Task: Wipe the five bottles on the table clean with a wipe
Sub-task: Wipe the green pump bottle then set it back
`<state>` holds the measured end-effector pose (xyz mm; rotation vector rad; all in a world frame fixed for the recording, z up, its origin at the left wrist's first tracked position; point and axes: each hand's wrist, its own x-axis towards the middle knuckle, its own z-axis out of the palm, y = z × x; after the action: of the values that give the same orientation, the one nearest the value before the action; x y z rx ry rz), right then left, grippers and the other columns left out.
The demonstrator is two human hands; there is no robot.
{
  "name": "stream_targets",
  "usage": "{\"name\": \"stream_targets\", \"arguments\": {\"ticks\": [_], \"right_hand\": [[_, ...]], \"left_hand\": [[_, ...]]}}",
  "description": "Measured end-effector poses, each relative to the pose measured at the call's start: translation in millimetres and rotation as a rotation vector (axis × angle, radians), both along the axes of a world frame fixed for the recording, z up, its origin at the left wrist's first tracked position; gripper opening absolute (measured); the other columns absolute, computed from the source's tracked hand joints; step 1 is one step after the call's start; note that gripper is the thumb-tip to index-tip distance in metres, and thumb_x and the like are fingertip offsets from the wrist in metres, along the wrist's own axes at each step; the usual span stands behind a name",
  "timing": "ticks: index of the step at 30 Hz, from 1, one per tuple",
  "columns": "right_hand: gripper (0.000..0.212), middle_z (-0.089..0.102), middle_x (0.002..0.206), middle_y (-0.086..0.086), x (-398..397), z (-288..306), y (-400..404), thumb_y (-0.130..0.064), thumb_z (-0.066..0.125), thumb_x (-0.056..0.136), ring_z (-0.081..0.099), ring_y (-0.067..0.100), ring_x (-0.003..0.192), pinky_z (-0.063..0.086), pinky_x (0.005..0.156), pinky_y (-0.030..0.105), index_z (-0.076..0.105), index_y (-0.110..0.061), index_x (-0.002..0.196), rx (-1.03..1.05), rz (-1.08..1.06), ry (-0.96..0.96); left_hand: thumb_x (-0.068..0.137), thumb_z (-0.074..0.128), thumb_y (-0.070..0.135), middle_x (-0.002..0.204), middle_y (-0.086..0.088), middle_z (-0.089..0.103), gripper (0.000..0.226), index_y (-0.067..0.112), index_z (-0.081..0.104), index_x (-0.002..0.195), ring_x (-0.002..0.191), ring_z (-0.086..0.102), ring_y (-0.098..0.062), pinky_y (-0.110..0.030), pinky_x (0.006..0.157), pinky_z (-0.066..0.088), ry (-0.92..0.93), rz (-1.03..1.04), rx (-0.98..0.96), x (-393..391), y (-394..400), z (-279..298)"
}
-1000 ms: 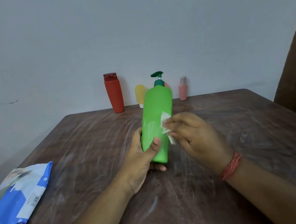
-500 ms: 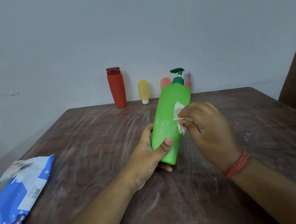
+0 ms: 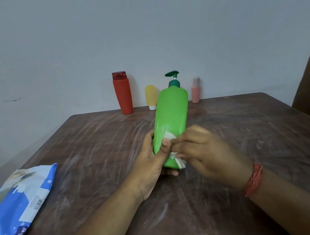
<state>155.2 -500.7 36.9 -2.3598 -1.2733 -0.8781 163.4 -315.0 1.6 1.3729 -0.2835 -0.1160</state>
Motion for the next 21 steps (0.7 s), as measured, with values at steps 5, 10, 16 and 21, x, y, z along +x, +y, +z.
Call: {"name": "stream_targets", "arguments": {"ticks": [5, 10, 16, 21], "right_hand": [[0.021, 0.068, 0.108, 0.005, 7.8, 3.5, -3.7, 0.000, 0.072, 0.086, 0.060, 0.025, 0.099, 0.049, 0.090, 0.034, 0.074, -0.006, 0.105, 0.153, -0.149, -0.007], [0.020, 0.068, 0.108, 0.003, 3.6, -4.6, 2.4, 0.000, 0.070, 0.087, 0.061, 0.022, 0.097, 0.051, 0.086, 0.032, 0.074, -0.009, 0.105, -0.012, 0.063, 0.013], [0.014, 0.069, 0.101, 0.004, 2.3, -4.7, 3.4, -0.007, 0.068, 0.091, 0.061, 0.024, 0.092, 0.050, 0.082, 0.033, 0.075, -0.007, 0.103, 0.023, 0.067, 0.028], [0.019, 0.070, 0.104, 0.005, 7.7, 1.2, -0.5, 0.002, 0.072, 0.085, 0.064, 0.024, 0.095, 0.052, 0.084, 0.033, 0.075, -0.005, 0.103, 0.154, -0.072, 0.018]], "left_hand": [[0.055, 0.070, 0.087, 0.110, -0.003, 0.070, 0.095, 0.032, 0.052, 0.130, 0.087, 0.071, -0.019, -0.035, 0.058, 0.058, 0.004, 0.005, 0.026, 0.3, -1.2, 0.2], [0.067, 0.058, 0.080, 0.105, -0.009, 0.071, 0.084, 0.022, 0.051, 0.129, 0.082, 0.071, -0.022, -0.036, 0.060, 0.059, 0.018, -0.008, -0.068, 2.8, 1.3, 1.0], [0.071, 0.047, 0.078, 0.111, -0.014, 0.074, 0.089, 0.018, 0.055, 0.137, 0.084, 0.073, -0.023, -0.036, 0.060, 0.061, 0.130, -0.031, -0.139, 7.6, 3.7, 1.3], [0.076, 0.041, 0.080, 0.108, -0.017, 0.073, 0.090, 0.015, 0.057, 0.137, 0.084, 0.073, -0.024, -0.032, 0.062, 0.061, 0.166, -0.122, -0.145, 9.4, 6.5, -0.3]]}}
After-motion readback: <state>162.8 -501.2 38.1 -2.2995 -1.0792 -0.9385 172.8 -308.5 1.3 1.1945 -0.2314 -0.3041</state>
